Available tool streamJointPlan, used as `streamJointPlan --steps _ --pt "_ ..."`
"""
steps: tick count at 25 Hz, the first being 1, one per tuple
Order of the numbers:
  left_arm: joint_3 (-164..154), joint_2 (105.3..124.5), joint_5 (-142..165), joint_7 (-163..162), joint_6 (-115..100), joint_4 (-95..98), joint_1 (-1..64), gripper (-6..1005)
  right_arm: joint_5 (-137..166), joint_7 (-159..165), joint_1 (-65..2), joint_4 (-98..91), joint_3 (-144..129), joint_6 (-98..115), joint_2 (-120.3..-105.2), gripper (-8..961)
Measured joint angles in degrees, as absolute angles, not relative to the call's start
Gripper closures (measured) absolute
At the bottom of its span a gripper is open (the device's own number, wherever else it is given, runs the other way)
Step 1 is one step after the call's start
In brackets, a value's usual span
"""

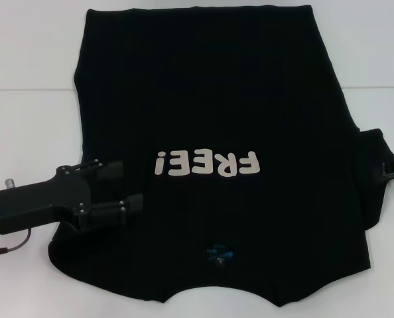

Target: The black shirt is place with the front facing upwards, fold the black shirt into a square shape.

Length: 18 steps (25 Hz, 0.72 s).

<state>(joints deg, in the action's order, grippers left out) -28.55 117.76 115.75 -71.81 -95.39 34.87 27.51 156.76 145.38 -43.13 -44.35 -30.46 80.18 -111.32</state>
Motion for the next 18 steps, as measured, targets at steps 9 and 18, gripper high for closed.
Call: streamJointPlan --steps 9,18 --pt "-28.5 117.77 115.6 -71.8 -94.7 34.7 27.6 134 156.7 145.1 -44.7 -41.1 -30.8 79.0 -111.06 25" --pt "-28.5 117.77 115.3 -72.1 -93.9 34.7 27.6 134 157.2 145.6 -44.8 -40.7 -32.7 78.1 -111.09 25"
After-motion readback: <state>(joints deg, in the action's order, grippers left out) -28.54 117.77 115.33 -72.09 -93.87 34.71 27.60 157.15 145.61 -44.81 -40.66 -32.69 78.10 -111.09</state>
